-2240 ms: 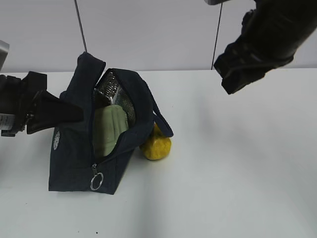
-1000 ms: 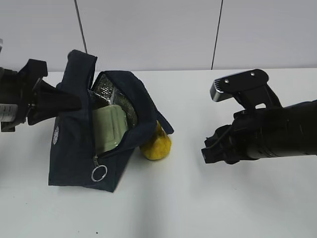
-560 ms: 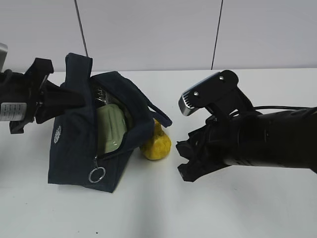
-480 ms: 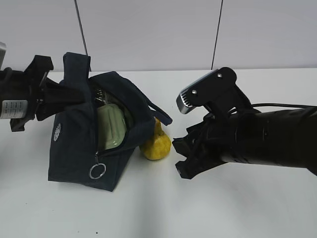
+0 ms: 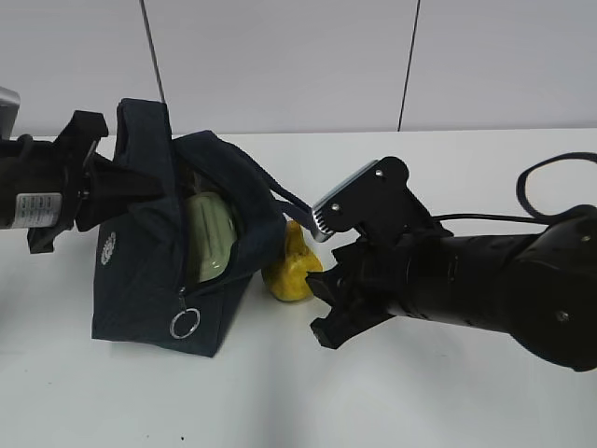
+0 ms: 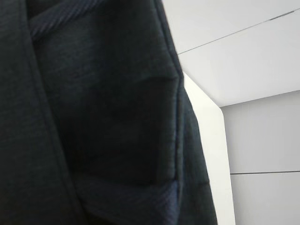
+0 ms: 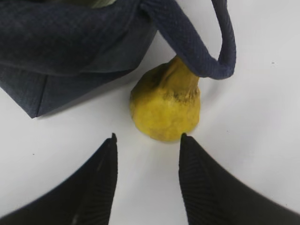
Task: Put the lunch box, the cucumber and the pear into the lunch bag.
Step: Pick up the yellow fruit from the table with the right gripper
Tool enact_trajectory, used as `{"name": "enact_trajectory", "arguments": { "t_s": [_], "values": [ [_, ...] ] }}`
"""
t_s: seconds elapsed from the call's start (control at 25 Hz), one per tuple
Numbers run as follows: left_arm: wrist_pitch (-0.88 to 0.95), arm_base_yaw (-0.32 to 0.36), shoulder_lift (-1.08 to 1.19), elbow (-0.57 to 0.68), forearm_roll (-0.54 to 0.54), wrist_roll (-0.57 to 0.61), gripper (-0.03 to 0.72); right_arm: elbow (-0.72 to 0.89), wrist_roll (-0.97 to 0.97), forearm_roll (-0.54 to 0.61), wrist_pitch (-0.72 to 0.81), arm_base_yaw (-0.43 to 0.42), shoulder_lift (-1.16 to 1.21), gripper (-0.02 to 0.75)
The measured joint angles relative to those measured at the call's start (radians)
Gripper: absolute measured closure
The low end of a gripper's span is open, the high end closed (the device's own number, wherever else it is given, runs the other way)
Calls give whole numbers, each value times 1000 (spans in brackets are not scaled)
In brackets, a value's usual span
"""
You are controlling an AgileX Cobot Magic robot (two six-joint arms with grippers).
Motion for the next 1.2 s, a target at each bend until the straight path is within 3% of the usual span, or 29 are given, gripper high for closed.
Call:
{"name": "enact_trajectory", "arguments": {
  "t_s": [0.28,0.64,1.2],
  "values": [
    [6,0,7,0,0,3,707,0,0,-52,-123,0,24,370],
    [11,0,7,0,0,7,707,0,21,-101,-196,0,24,233],
    [19,0,7,0,0,7,707,0,220,-103,-149,0,81,259]
  ]
}}
